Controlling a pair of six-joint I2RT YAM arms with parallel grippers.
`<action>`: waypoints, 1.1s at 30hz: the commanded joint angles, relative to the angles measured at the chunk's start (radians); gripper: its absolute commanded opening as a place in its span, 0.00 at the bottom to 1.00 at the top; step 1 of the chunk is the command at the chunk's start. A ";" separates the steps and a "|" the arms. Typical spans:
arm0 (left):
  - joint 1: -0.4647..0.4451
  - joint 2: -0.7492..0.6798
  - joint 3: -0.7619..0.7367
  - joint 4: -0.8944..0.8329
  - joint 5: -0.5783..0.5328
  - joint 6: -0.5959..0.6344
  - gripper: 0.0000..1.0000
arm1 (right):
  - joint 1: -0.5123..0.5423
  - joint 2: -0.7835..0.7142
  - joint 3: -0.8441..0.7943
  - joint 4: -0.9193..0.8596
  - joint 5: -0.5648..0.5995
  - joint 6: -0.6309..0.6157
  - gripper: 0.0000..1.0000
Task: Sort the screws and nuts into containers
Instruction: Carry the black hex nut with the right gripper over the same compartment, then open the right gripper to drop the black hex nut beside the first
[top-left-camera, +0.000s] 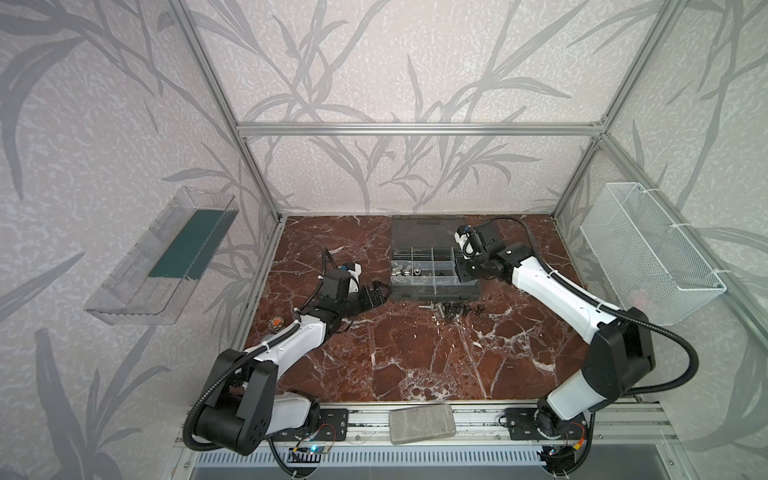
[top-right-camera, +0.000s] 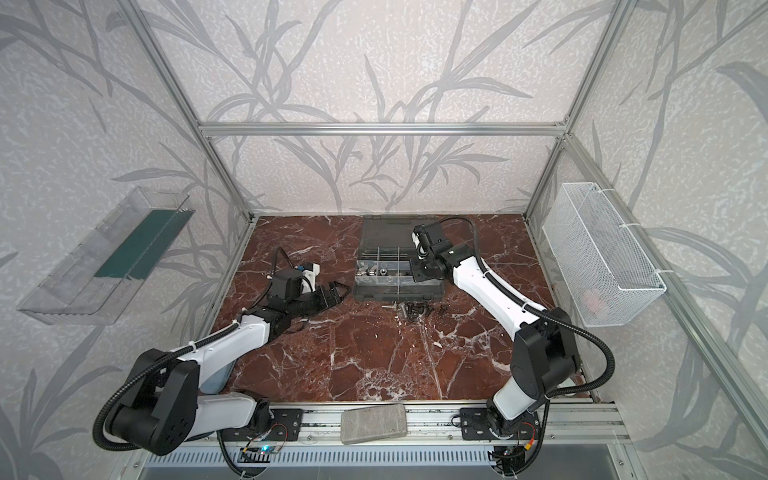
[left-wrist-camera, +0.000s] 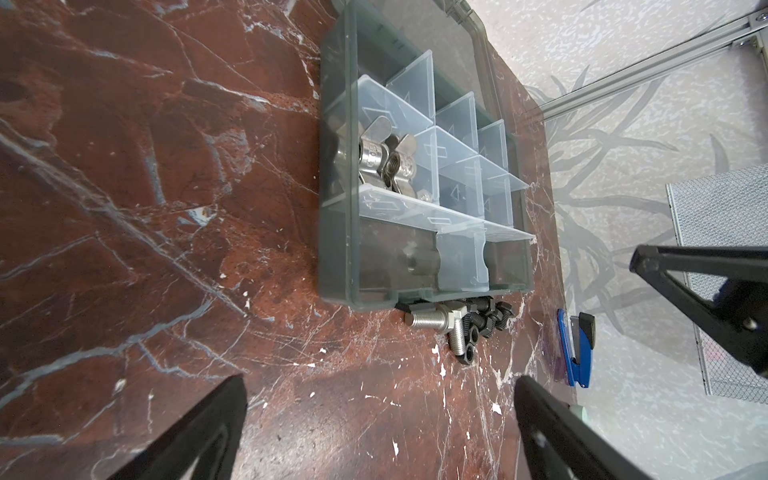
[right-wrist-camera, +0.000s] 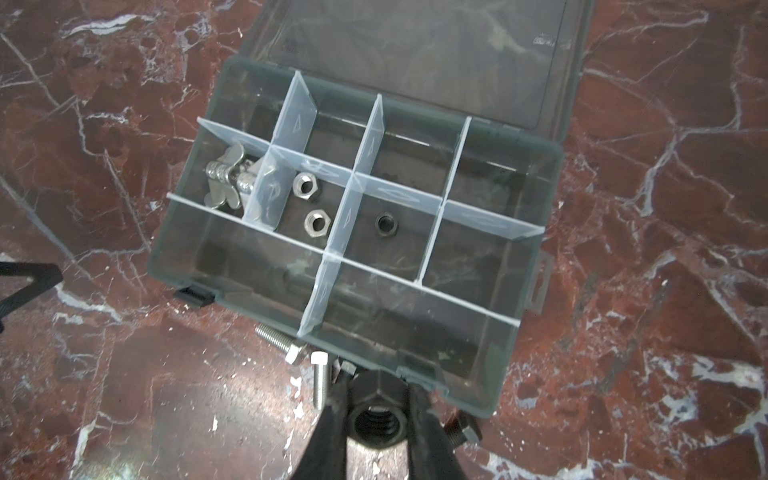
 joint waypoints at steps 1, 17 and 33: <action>0.005 -0.011 -0.016 0.032 0.020 -0.024 0.98 | -0.009 0.060 0.066 0.017 0.003 -0.029 0.00; 0.005 -0.044 -0.035 0.018 0.016 -0.040 0.98 | -0.064 0.389 0.292 -0.009 -0.114 -0.029 0.01; 0.005 -0.041 -0.027 0.005 0.005 -0.032 0.98 | -0.064 0.436 0.295 -0.028 -0.117 -0.032 0.15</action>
